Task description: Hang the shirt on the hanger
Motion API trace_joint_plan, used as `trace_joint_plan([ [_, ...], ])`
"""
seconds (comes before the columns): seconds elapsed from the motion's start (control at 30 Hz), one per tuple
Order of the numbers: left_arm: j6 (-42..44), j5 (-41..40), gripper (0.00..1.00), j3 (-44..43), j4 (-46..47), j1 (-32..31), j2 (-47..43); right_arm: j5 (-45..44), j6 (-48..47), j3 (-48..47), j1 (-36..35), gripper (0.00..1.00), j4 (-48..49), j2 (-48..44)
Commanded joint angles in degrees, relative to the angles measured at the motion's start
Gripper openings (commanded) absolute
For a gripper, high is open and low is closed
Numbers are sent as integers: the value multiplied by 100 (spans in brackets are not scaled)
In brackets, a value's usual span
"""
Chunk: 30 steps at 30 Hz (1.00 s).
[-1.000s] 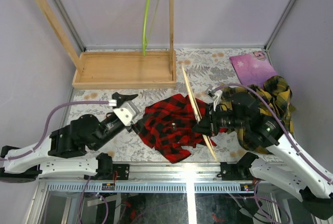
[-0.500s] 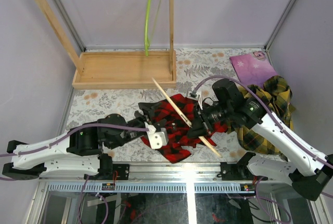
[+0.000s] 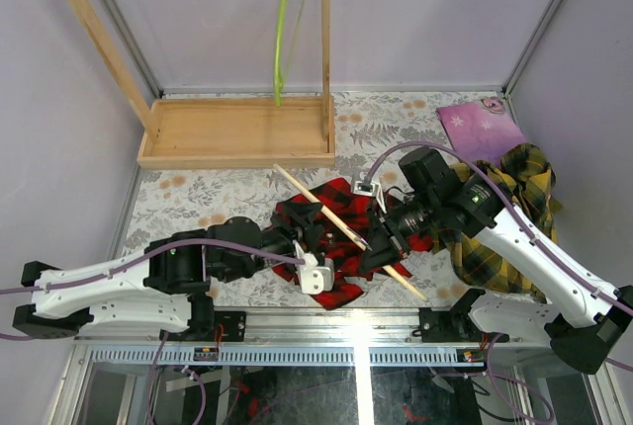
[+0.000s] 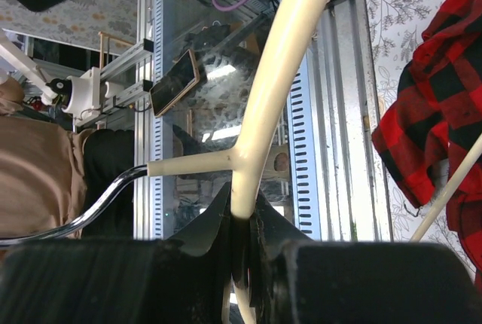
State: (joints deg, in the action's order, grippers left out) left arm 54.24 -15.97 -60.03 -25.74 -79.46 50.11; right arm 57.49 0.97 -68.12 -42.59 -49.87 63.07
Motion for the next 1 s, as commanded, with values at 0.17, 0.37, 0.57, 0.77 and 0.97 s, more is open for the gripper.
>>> trace_joint_plan([
  [0.17, 825, -57, 35, -106, -72, -26, 357, 633, 148, -207, -54, 0, 303, -168],
  [0.37, 1080, -102, 13, -260, -83, -24, 453, 390, 166, -195, -59, 1, 310, -313],
  [0.57, 1266, -211, 0, -192, -85, -21, 423, -180, 328, -150, -52, 22, 516, -481],
  [0.77, 1206, -304, 0, -125, -89, -23, 262, -755, 529, -55, -57, 61, 884, -816],
  [0.97, 998, -470, 0, -48, -183, -23, 148, -1865, 657, -27, -54, 71, 1012, -1178],
])
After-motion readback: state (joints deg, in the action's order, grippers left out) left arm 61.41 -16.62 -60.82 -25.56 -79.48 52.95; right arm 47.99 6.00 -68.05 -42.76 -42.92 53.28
